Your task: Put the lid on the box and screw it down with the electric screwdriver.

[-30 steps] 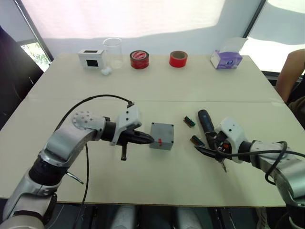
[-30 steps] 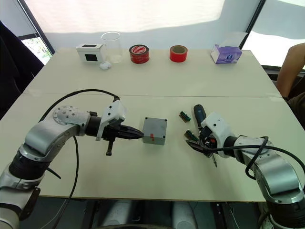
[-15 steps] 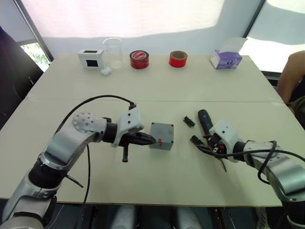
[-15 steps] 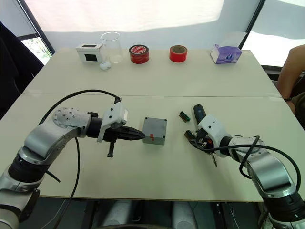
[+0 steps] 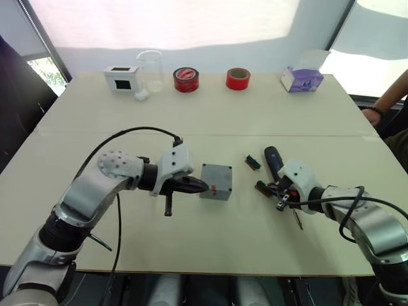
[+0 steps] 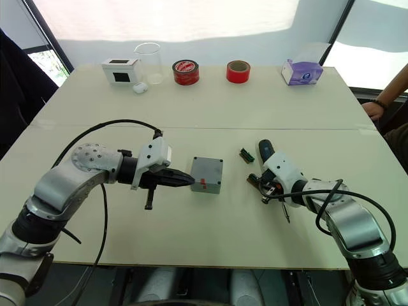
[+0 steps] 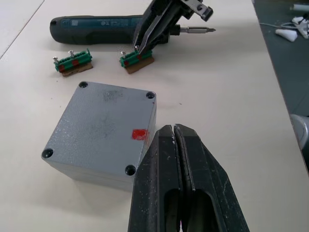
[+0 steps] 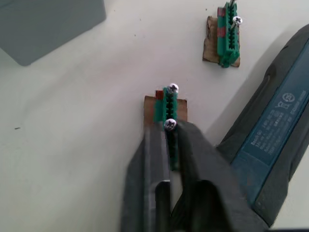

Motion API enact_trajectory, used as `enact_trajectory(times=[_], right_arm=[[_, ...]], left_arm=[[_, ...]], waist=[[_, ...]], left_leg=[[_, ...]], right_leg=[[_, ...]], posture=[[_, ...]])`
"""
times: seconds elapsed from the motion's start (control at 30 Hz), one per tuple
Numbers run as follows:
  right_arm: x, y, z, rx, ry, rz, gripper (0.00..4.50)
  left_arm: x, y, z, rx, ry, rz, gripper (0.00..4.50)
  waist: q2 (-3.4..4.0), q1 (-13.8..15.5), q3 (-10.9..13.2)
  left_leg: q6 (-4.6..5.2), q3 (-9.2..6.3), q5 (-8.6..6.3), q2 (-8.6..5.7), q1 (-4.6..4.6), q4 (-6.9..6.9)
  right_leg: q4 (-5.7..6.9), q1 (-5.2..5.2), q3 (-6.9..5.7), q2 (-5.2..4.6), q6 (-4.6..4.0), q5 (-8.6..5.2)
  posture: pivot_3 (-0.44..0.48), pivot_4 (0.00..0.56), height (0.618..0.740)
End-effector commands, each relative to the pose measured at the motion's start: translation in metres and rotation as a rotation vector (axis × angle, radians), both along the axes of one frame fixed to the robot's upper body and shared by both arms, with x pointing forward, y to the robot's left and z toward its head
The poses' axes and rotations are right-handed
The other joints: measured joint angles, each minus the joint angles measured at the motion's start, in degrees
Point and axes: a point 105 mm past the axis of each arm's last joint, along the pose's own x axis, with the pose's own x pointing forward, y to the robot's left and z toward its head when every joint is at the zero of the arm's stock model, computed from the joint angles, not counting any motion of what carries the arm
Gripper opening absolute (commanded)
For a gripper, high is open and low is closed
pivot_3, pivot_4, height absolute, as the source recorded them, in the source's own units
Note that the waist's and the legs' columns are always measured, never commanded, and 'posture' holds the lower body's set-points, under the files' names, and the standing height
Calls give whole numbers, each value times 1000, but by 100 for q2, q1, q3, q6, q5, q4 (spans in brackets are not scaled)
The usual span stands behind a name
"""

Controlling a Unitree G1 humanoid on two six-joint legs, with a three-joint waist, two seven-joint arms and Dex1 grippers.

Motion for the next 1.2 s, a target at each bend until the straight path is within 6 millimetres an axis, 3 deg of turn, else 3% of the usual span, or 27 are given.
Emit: enact_trajectory(times=[0.03,0.5,0.63,0.73,0.8,0.93,1.2], right_arm=[[2,2,8,2,-35,9,16],[-1,4,30,126,-28,-41,16],[2,7,52,168,-79,-51,16],[4,19,68,211,-132,-7,16],[2,38,76,269,-163,74,16],[8,65,70,303,-168,156,16],[19,84,58,342,-168,169,16]], left_arm=[[0,-2,7,2,-46,-15,0],[6,2,6,-36,-13,23,0],[22,8,18,-74,-30,93,0],[32,17,27,-129,-3,144,0],[38,25,31,-160,23,185,0],[39,37,32,-157,38,217,0],[32,41,27,-137,45,238,0]], waist=[[0,1,0],[0,2,0],[1,1,0],[0,-3,1],[0,-25,1],[1,-48,1],[2,-28,2]], left_leg=[[0,0,0,0,0,0],[0,-1,0,0,0,1],[0,0,0,0,0,1],[0,-1,0,0,0,2],[0,-1,0,1,0,1],[0,0,1,7,1,-2],[-2,2,2,4,1,3]], right_leg=[[0,0,0,0,0,0],[2,0,1,2,2,1],[3,-1,1,2,2,1],[6,-1,1,3,2,1],[6,-3,0,4,3,1],[6,-6,1,11,3,1],[9,-4,3,9,3,1]], posture=[[0,150,740],[0,150,740],[0,150,740],[0,150,740],[0,150,740],[0,150,740],[0,150,740]])
